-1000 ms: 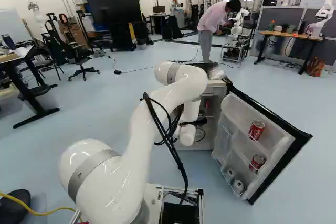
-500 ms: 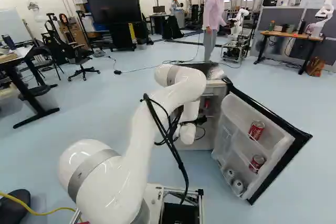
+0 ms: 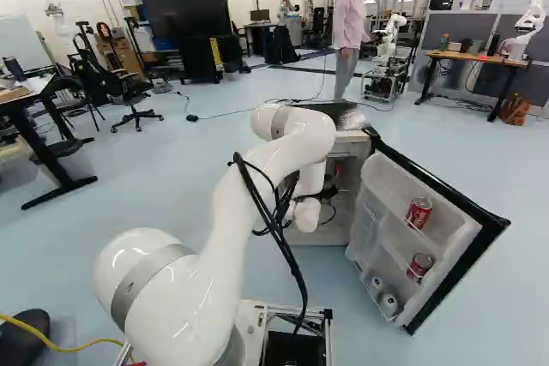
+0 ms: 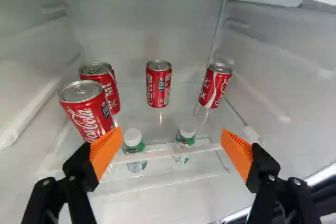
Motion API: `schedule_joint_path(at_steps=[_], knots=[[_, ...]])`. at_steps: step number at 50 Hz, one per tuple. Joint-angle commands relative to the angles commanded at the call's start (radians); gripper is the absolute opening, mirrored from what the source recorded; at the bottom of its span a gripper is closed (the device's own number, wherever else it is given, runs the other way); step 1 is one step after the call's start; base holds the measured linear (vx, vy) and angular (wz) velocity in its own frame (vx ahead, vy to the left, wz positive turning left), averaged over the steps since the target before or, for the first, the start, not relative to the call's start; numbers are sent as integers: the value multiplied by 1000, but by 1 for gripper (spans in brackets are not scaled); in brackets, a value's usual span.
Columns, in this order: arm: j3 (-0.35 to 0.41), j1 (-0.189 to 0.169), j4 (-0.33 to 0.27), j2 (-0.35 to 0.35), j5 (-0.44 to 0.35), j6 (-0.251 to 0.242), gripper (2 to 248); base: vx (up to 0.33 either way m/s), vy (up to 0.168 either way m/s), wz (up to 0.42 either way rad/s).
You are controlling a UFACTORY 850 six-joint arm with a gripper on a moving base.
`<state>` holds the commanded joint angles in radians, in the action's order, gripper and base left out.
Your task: Grab a drink from the fridge
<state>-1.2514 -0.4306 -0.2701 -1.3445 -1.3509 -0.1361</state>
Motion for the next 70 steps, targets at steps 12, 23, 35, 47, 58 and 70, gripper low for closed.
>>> schedule_joint_path(at_steps=[12,23,35,47,58,70], knots=[[-25,4,0,-12,0,0,247,0,0,0],[-50,9,0,-25,0,0,247,0,0,0],[-80,13,0,-41,0,0,247,0,0,0],[-111,18,0,-57,0,0,247,0,0,0],[-141,23,0,-72,0,0,247,0,0,0],[-175,27,0,-90,0,0,247,0,0,0]])
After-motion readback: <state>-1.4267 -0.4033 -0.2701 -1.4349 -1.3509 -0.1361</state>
